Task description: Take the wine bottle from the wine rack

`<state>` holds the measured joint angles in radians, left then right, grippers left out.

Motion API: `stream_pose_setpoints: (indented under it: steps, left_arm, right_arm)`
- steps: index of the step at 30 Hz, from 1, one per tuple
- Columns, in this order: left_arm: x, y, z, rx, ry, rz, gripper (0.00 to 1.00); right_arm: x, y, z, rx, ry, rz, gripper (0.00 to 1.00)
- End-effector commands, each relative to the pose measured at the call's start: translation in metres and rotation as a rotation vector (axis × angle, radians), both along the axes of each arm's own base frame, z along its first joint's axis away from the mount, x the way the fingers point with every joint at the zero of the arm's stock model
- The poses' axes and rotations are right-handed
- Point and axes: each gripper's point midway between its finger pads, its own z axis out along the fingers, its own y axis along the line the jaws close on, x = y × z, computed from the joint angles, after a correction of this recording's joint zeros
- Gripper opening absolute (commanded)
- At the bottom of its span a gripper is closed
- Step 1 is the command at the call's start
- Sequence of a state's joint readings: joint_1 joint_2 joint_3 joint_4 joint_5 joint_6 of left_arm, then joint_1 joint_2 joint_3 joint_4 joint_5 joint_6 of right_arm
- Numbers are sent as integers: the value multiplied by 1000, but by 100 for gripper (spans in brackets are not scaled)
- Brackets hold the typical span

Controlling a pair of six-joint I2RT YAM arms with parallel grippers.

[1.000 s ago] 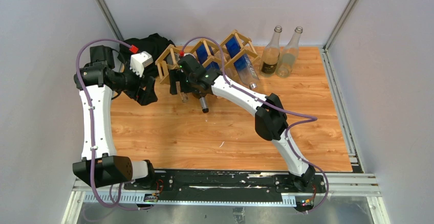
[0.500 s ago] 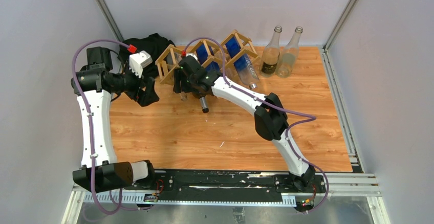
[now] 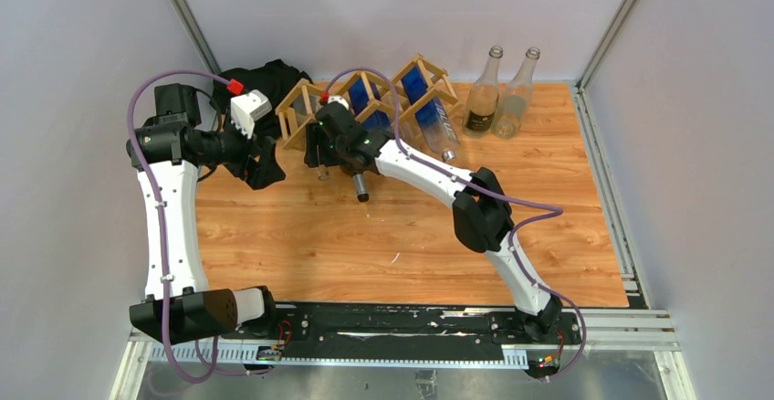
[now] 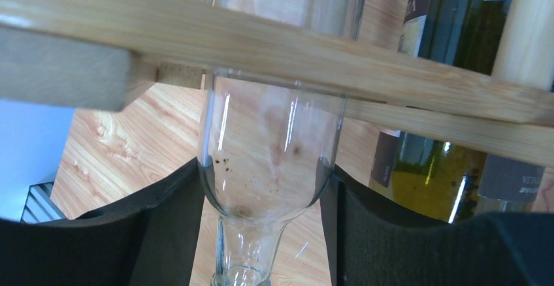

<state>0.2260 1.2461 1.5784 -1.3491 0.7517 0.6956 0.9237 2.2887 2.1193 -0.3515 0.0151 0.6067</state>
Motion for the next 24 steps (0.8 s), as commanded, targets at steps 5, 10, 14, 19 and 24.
stream_pose_setpoints:
  steps: [5,10,14,19,24]
  left_arm:
    - [-5,-4,5,-19,-13,-7,92]
    - [-5,-3,0,-11,-11,-21,91]
    - [-5,-4,-3,0,-27,-55,91]
    - [-9,-8,-8,23,-89,-145,93]
    - [-21,-13,-17,94,-203,-279,100]
  right_arm:
    - [-52,21,33,92,2,133,0]
    - [-69,-3,49,135,-23,132,0]
    - [-87,-15,64,178,-26,161,0]
    - [-118,-28,81,258,6,229,0]
    - [-141,-42,89,291,45,281,0]
